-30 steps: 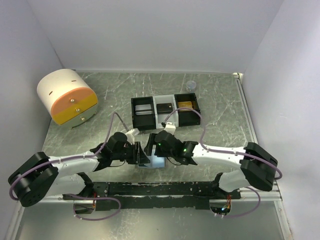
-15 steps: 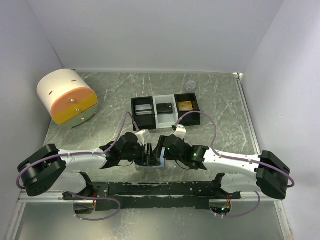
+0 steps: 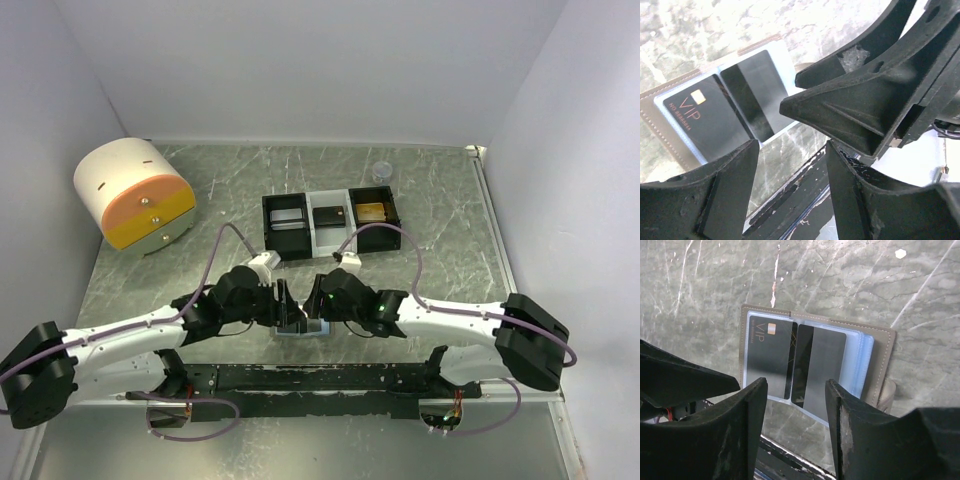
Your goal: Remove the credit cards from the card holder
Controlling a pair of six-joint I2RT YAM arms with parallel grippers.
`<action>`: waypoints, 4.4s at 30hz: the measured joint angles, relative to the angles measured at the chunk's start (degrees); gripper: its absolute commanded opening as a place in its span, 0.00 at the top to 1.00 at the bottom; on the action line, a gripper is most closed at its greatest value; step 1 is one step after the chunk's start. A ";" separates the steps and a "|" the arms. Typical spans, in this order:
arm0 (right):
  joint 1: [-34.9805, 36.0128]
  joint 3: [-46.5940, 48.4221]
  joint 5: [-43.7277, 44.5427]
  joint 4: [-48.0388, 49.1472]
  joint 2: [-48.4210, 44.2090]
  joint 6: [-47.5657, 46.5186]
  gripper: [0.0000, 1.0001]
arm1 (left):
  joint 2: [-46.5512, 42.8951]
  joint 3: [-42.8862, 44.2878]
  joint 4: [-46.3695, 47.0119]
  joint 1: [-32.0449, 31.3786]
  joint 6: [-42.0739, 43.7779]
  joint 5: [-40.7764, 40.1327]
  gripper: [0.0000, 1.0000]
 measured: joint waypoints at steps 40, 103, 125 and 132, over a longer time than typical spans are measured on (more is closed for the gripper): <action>-1.77 -8.83 -1.09 14.95 5.75 5.60 0.63 | 16.22 -5.84 17.73 0.00 -10.71 -2.27 0.46; -2.14 -7.10 -4.61 14.78 7.56 2.64 0.71 | 14.43 -8.63 20.85 0.04 -15.45 0.17 0.86; -2.14 -8.72 -4.26 17.66 7.50 4.68 0.72 | 17.49 -8.92 25.62 0.04 -15.54 0.87 0.84; -2.14 -8.85 -4.26 17.38 7.15 5.01 0.71 | 16.72 -8.92 24.20 0.04 -15.54 0.74 0.93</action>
